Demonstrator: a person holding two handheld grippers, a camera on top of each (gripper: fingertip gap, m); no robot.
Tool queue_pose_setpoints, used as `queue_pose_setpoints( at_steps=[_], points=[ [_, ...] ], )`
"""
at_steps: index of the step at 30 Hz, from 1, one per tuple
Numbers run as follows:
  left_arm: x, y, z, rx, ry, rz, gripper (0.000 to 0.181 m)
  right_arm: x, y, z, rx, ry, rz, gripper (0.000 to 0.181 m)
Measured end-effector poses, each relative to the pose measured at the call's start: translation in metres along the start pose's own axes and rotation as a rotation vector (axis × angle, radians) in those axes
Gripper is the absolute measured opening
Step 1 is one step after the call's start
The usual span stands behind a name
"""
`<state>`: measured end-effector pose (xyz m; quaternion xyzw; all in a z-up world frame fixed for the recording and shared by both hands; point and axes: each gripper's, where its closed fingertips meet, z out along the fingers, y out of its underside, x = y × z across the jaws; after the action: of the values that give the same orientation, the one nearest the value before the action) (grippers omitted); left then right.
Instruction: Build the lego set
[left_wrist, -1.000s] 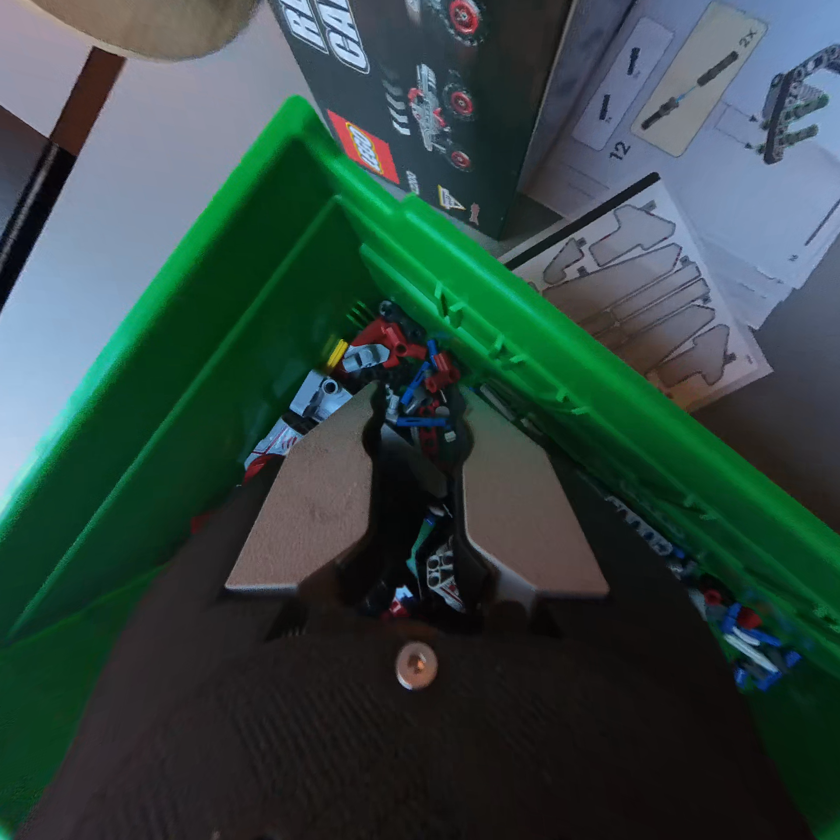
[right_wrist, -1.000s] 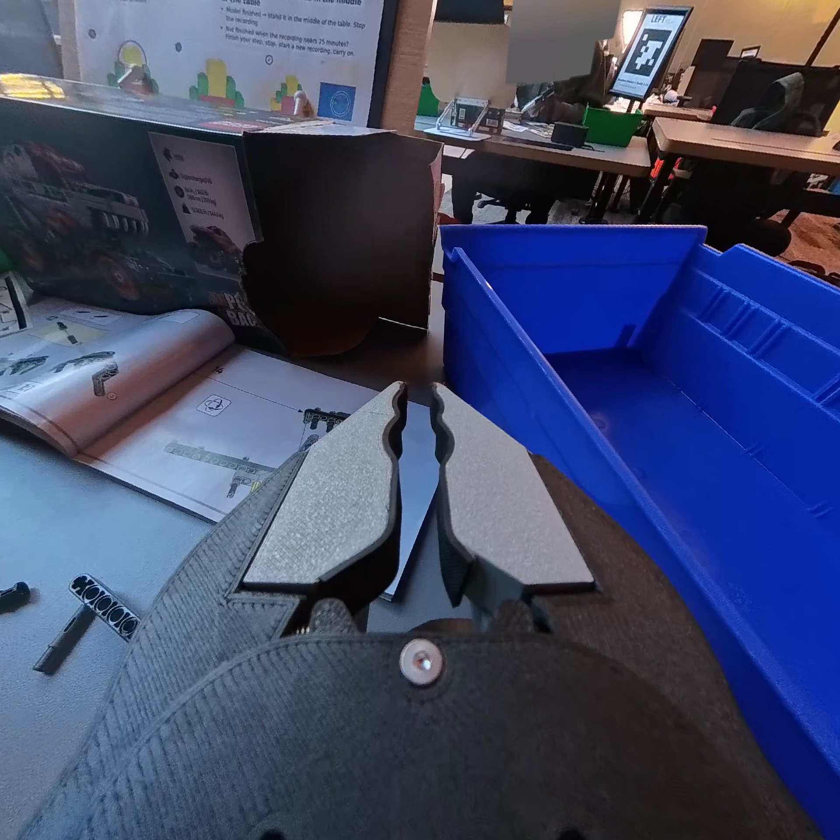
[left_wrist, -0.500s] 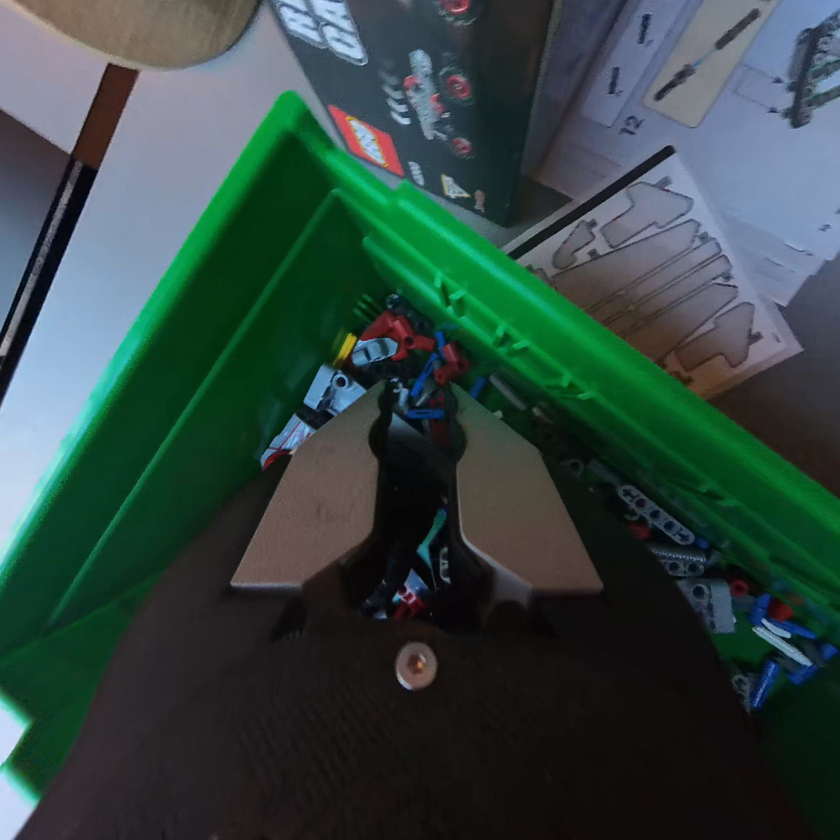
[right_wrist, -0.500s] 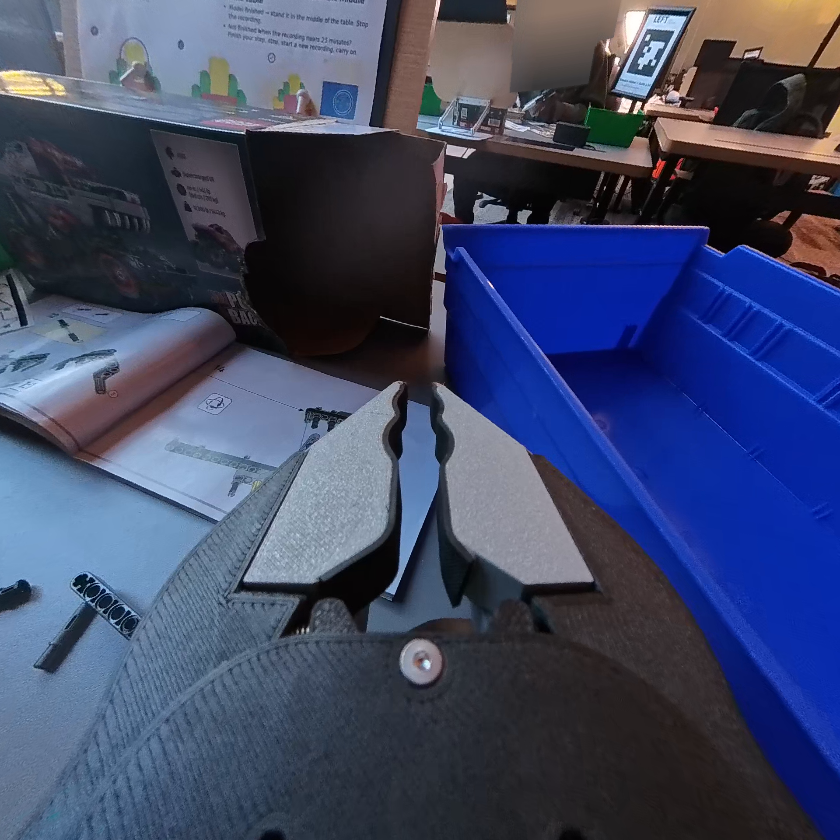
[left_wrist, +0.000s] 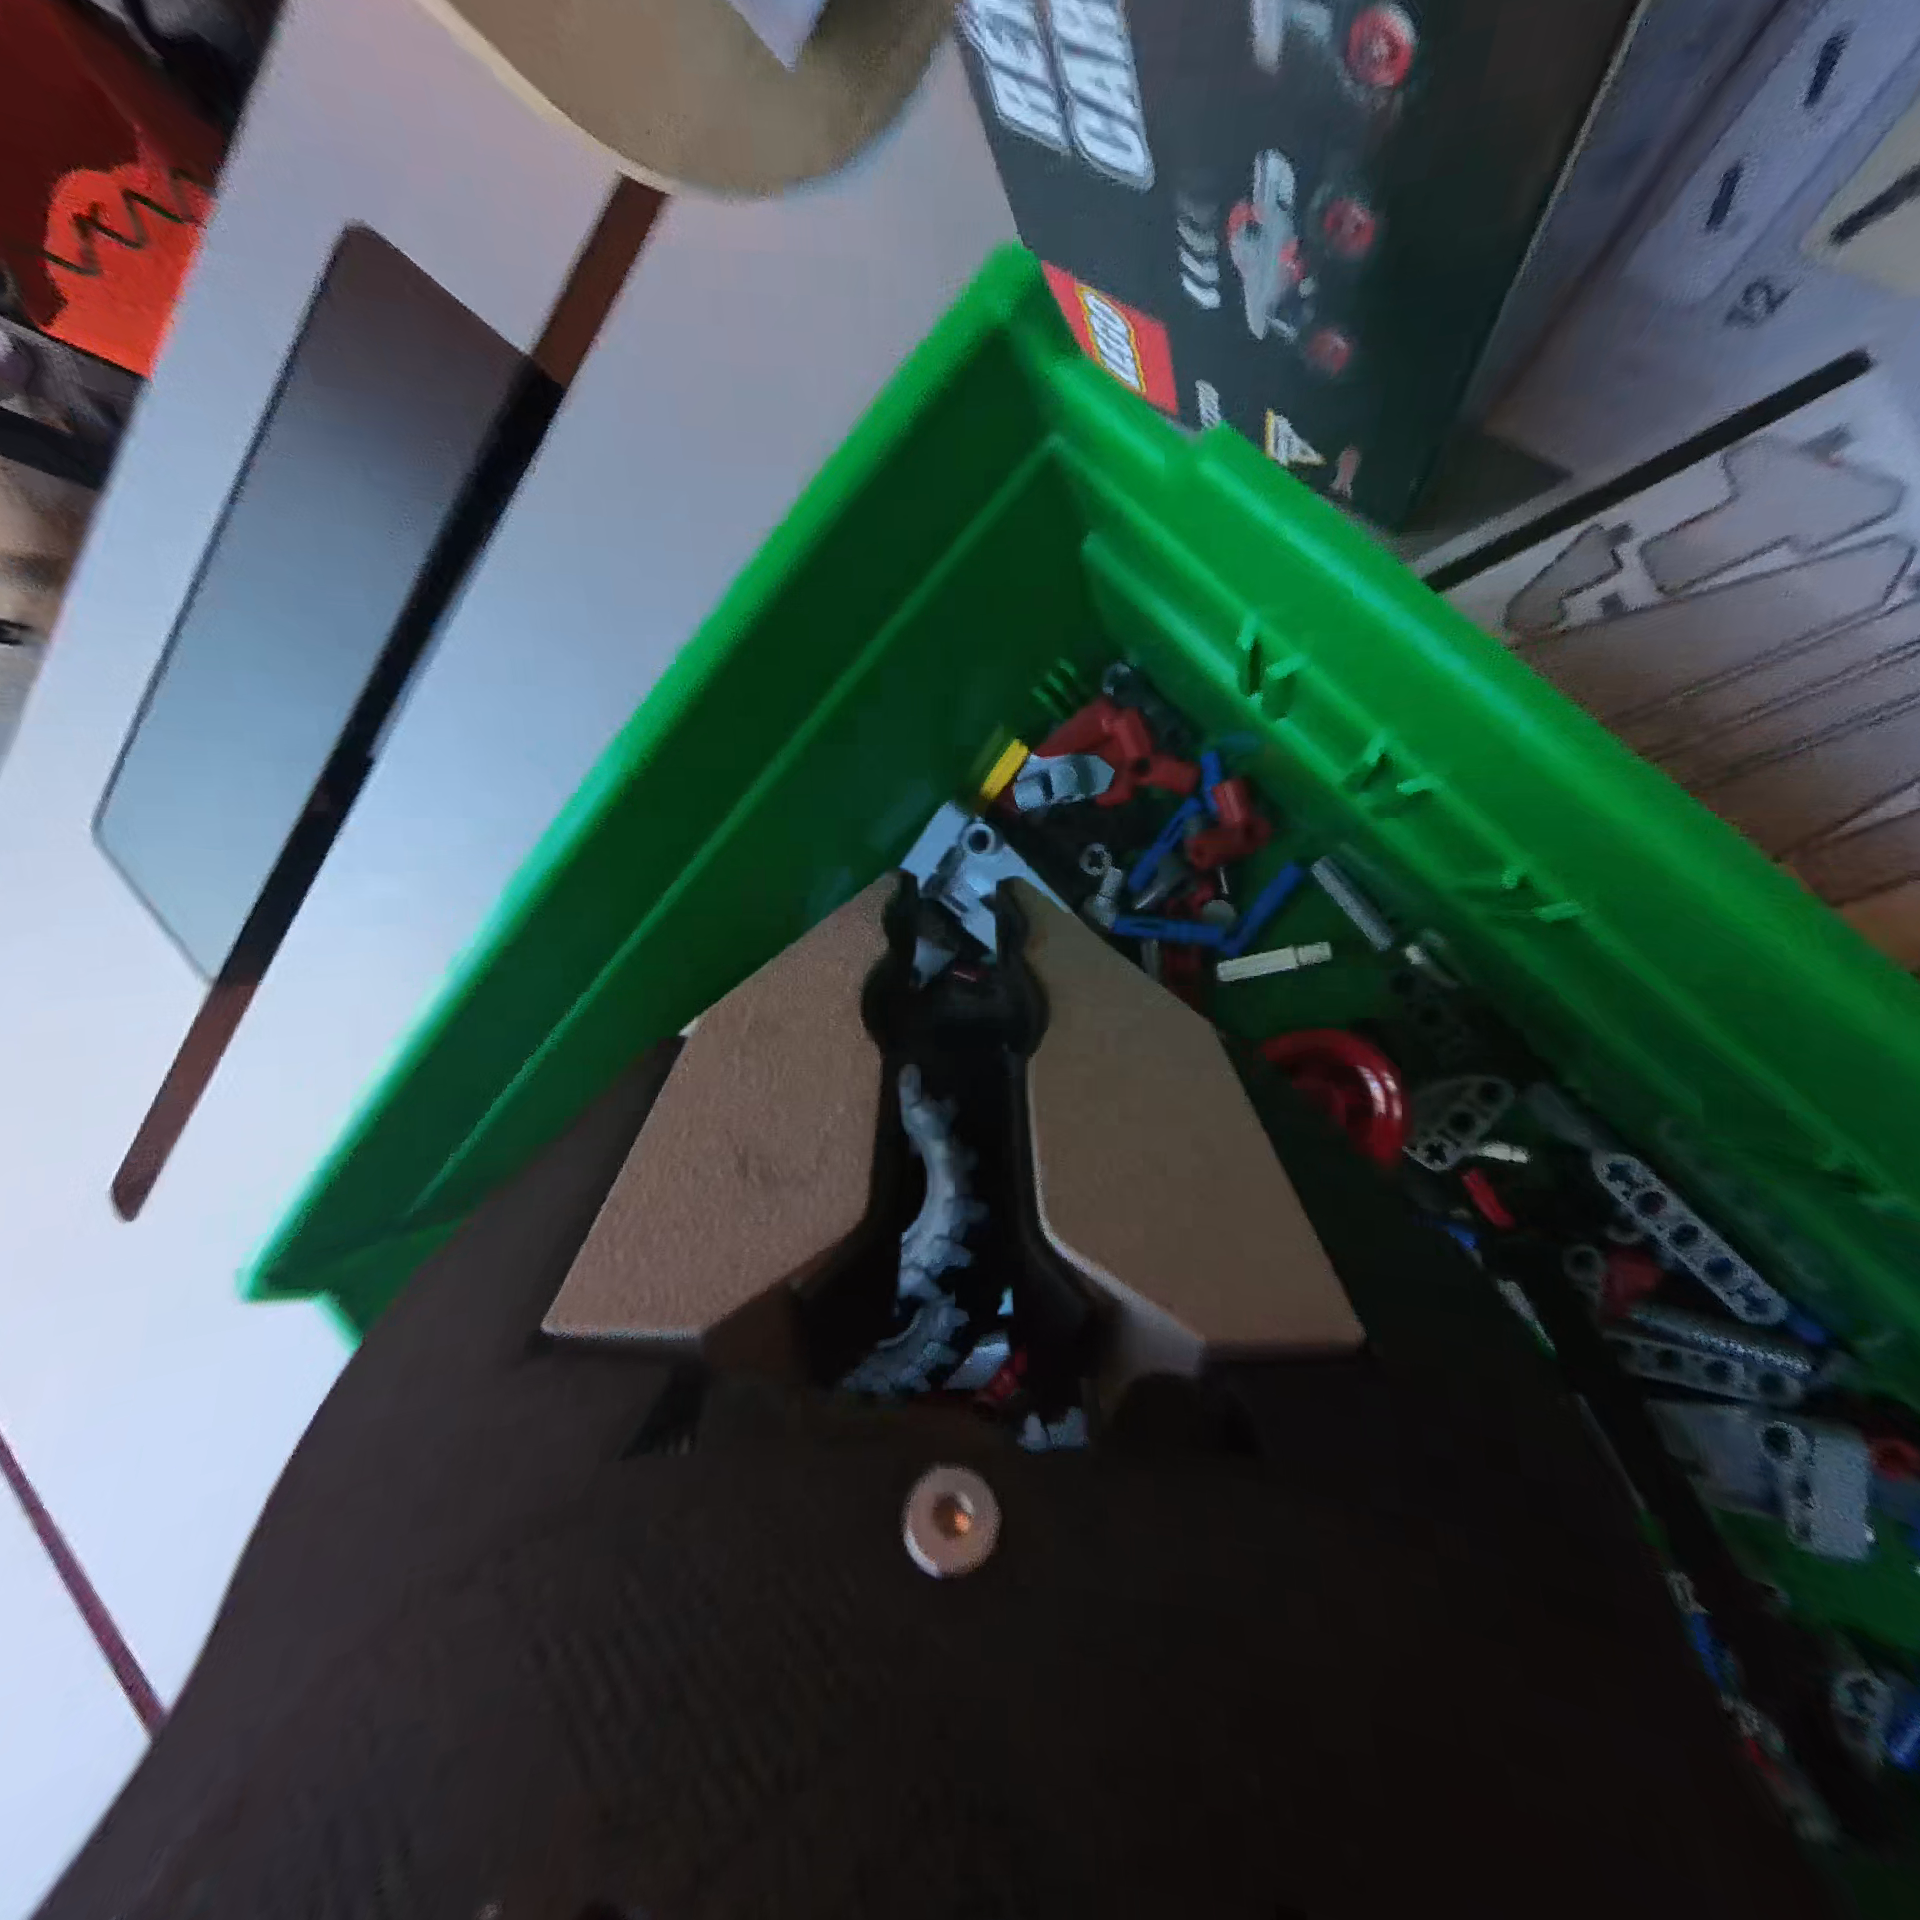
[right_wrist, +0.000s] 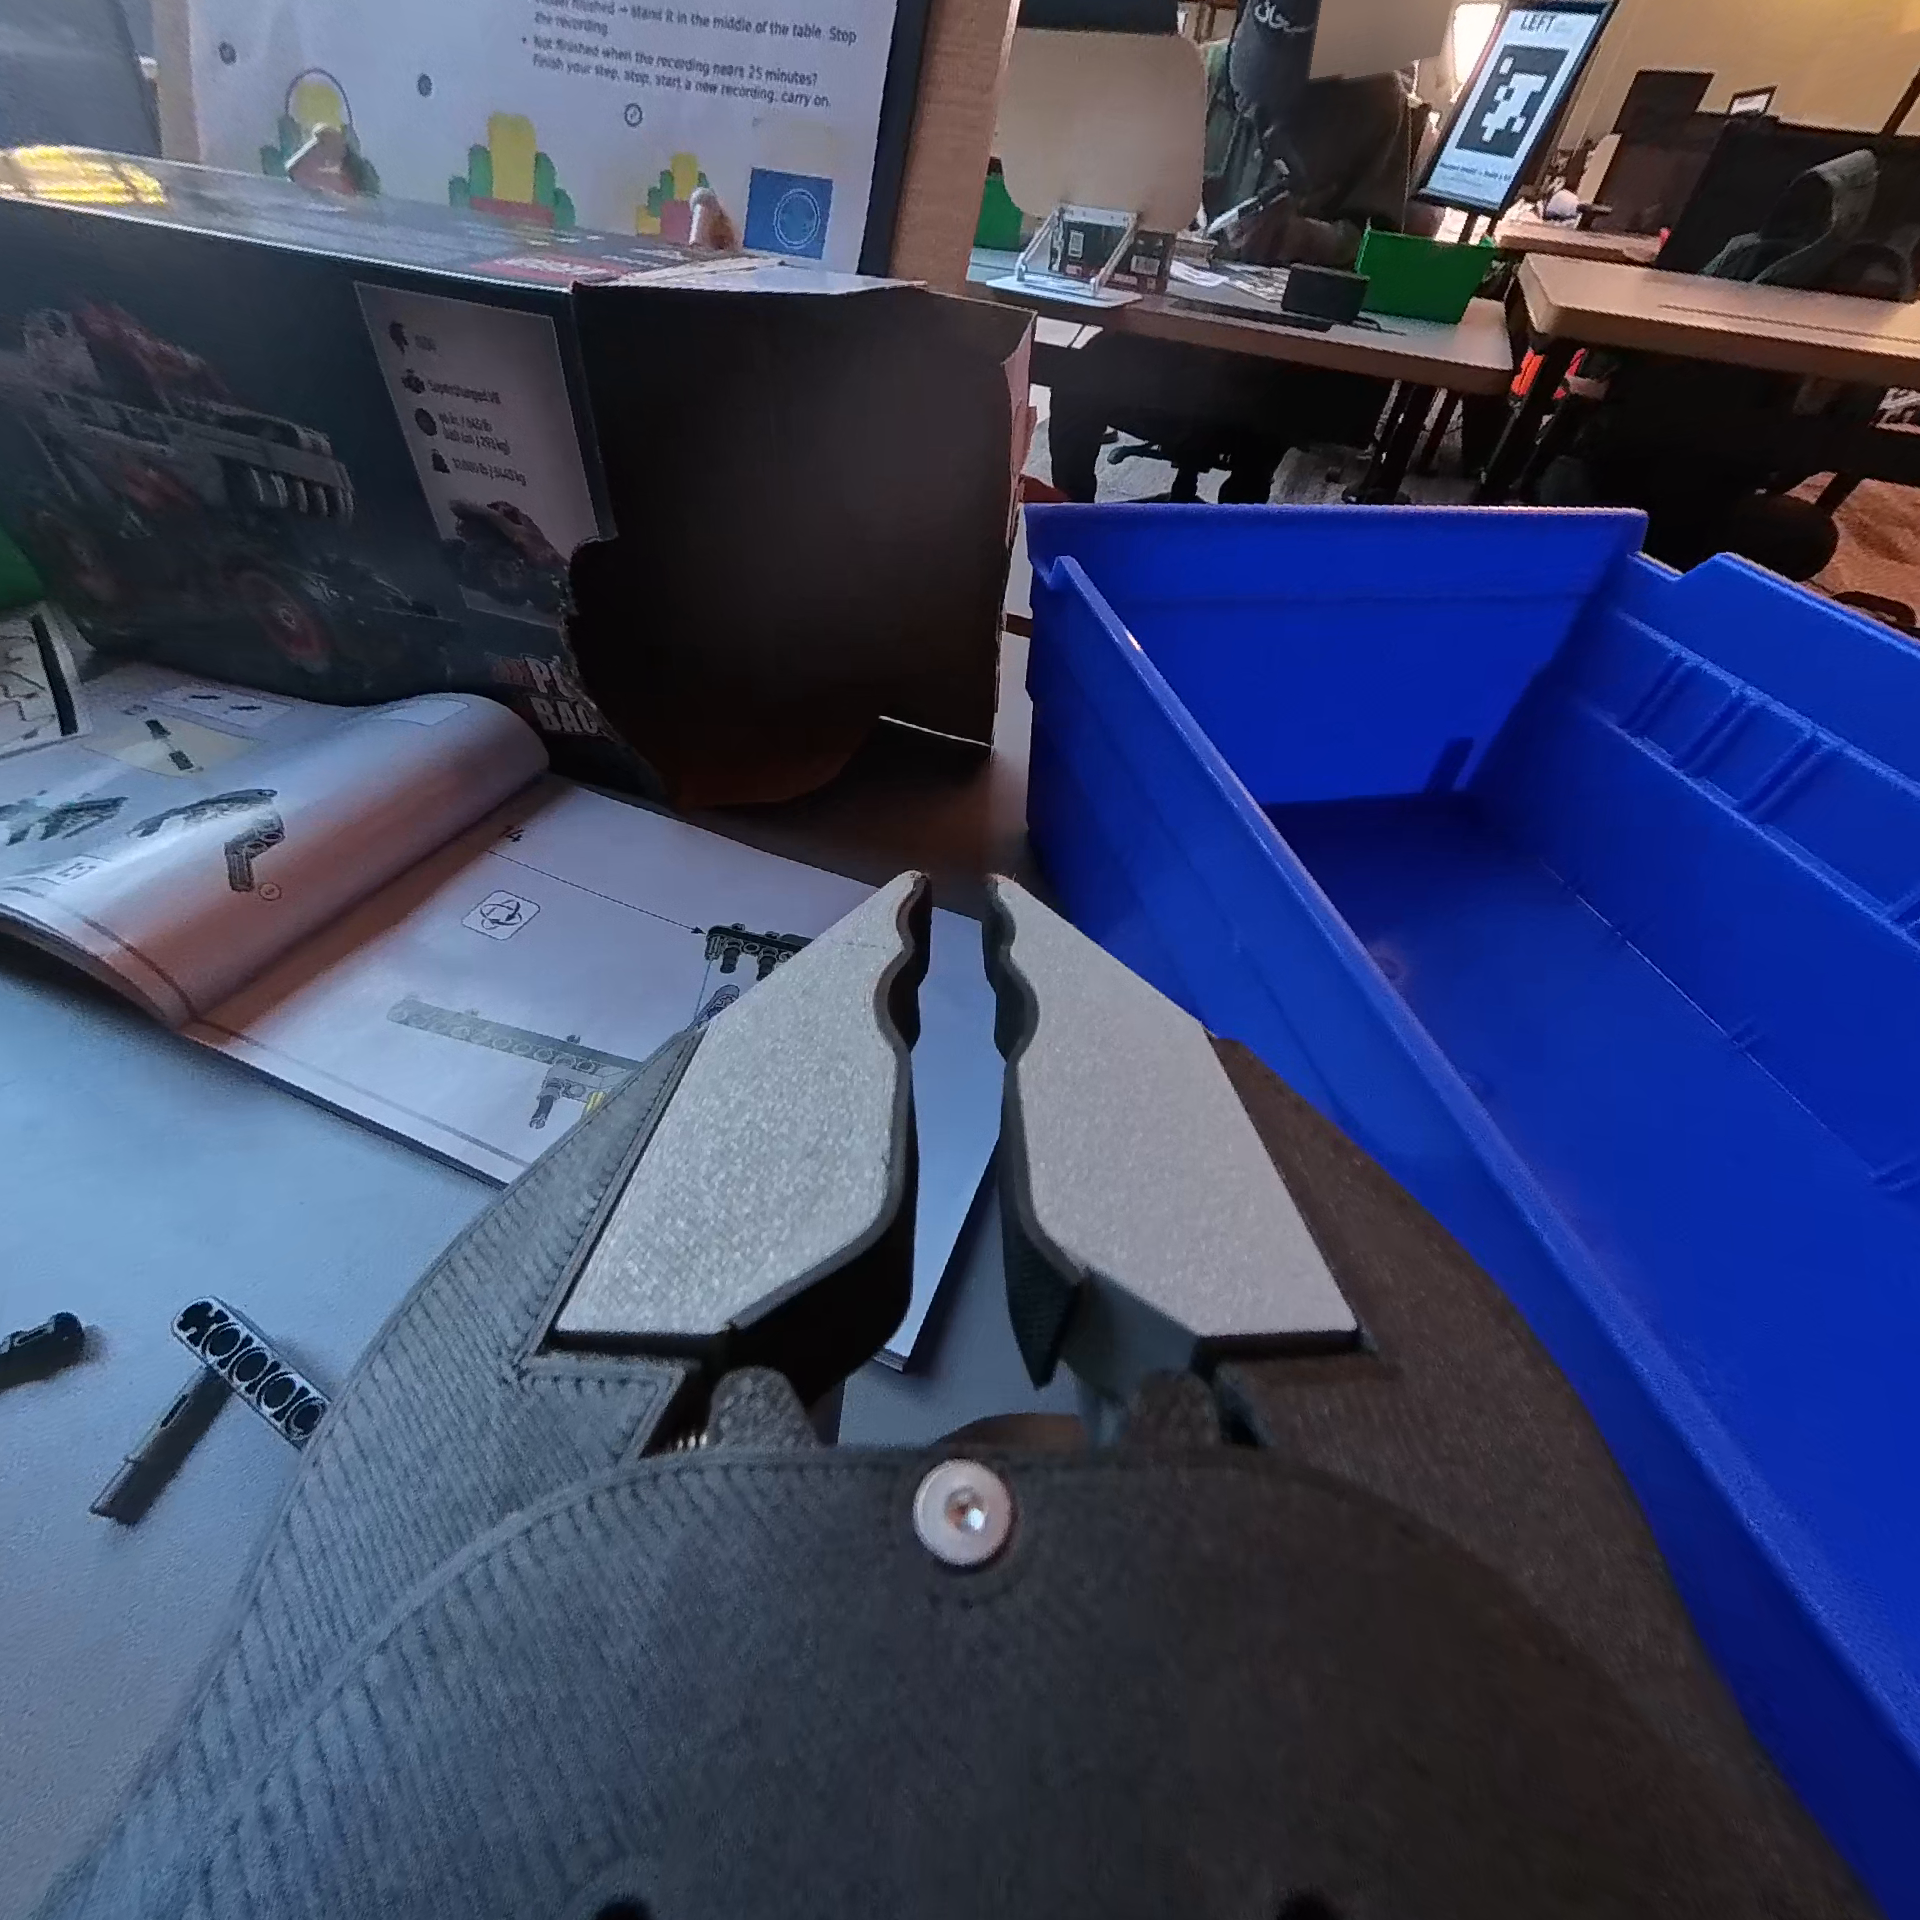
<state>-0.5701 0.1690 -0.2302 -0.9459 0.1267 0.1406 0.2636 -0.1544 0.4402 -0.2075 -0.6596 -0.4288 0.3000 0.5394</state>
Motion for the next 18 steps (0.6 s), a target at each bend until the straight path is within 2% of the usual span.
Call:
queue_pose_setpoints(
  at_steps=[2, 4, 5, 10, 12, 15, 18],
  points=[
    [0.002, -0.006, -0.007, 0.045, 0.023, -0.013, 0.011, 0.000, 0.000, 0.000, 0.000, 0.000, 0.000, 0.006],
    [0.027, -0.012, -0.004, 0.080, 0.179, -0.035, 0.011, 0.000, 0.000, 0.000, -0.004, -0.001, 0.001, 0.006],
    [0.038, -0.009, 0.001, 0.056, 0.244, -0.048, 0.010, 0.000, 0.001, 0.000, -0.005, -0.002, 0.001, 0.006],
    [0.042, 0.012, 0.028, -0.068, 0.188, 0.027, 0.012, 0.000, 0.000, 0.000, -0.003, 0.000, 0.001, 0.006],
    [0.044, 0.013, 0.026, -0.070, 0.199, 0.032, 0.002, 0.000, 0.000, 0.000, -0.003, 0.001, 0.000, 0.006],
    [0.045, 0.017, 0.024, -0.078, 0.239, 0.006, 0.000, 0.000, 0.000, 0.000, -0.002, 0.001, 0.000, 0.006],
    [0.035, 0.016, 0.023, -0.070, 0.218, -0.048, 0.000, 0.000, 0.000, 0.000, -0.003, -0.001, 0.001, 0.006]
  ],
)
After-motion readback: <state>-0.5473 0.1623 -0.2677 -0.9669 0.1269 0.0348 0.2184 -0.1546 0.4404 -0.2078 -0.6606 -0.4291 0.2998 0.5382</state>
